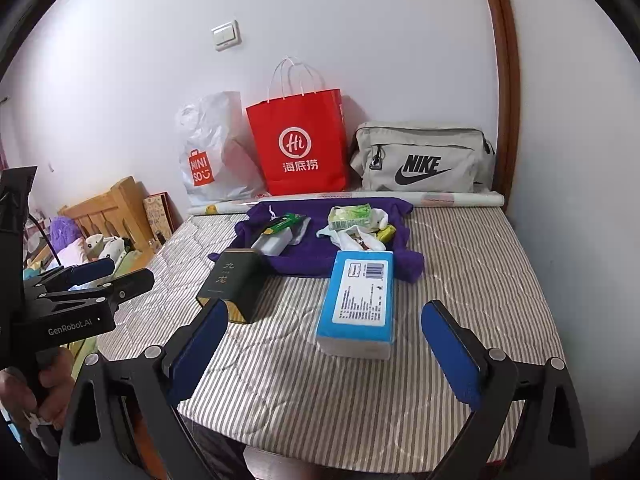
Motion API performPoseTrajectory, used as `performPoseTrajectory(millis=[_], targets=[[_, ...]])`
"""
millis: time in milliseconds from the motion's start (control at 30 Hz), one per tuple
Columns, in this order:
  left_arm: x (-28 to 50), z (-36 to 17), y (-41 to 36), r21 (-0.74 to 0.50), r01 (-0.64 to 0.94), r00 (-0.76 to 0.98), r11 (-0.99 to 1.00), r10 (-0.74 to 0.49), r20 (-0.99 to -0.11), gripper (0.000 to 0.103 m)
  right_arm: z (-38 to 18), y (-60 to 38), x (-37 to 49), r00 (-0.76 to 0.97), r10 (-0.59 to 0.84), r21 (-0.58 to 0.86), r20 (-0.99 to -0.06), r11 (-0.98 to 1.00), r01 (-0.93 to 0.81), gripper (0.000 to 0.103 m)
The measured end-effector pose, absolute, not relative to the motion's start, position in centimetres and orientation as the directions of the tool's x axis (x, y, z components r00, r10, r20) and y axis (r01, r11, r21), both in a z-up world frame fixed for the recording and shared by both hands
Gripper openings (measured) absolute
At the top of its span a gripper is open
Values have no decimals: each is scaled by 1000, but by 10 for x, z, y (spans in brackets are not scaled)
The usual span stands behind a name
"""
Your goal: Organize soft objects
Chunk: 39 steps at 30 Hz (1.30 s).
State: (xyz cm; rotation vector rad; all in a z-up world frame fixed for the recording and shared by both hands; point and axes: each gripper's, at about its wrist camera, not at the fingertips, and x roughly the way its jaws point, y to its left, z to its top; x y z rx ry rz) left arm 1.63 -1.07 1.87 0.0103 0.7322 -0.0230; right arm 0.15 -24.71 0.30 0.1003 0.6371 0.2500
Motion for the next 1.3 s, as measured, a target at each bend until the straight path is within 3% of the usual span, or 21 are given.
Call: performPoseTrajectory(millis=[1300], targets=[[-8, 15, -1, -40, -3, 743, 999, -25, -668, 84, 5, -239, -23, 774, 267, 168, -575, 964, -208, 97]])
